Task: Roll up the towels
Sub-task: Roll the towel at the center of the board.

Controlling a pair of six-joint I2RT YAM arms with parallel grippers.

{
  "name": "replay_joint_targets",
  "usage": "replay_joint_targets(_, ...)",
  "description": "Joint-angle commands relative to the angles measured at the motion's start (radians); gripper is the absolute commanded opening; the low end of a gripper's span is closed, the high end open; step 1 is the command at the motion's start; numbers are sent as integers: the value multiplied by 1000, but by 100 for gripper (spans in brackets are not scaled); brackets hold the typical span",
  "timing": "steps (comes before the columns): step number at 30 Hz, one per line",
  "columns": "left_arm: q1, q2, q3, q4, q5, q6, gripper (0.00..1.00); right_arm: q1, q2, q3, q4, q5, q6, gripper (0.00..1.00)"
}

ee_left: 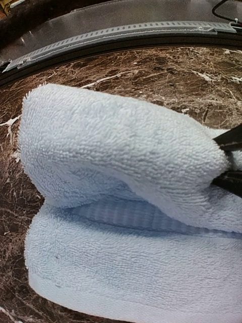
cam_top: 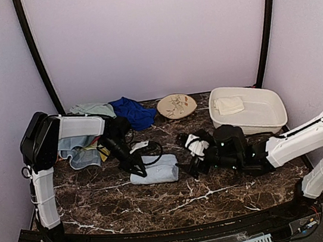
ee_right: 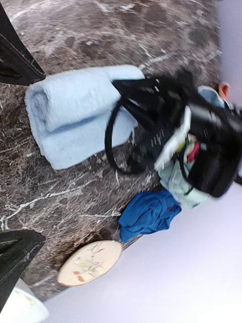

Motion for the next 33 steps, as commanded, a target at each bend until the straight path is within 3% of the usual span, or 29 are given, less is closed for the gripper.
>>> replay_joint_targets(1, -1, 119, 9, -108, -180, -47, 11, 146, 90, -9, 60, 173, -443, 100)
replay_joint_targets(5, 1, 136, 23, -96, -229, -69, 10, 243, 263, 51, 123, 239, -669, 96)
replay_joint_targets(9, 0, 138, 39, -97, -230, -75, 10, 248, 403, 138, 174, 245, -779, 86)
replay_joint_targets(15, 1, 149, 63, -121, -225, -61, 11, 236, 573, 277, 194, 290, -848, 78)
replay_joint_targets(19, 4, 146, 73, -129, -214, -52, 19, 212, 626, 350, 76, 285, -757, 69)
replay_joint_targets(24, 54, 70, 59, -71, -154, -69, 32, 161, 640, 496, -274, 173, -467, 32)
replay_joint_targets(25, 70, 44, 52, -55, -136, -73, 34, 150, 644, 525, -339, 146, -429, 28)
replay_joint_targets(33, 145, -247, -100, 154, -143, -112, 38, 68, 662, 644, -592, -75, -211, 19)
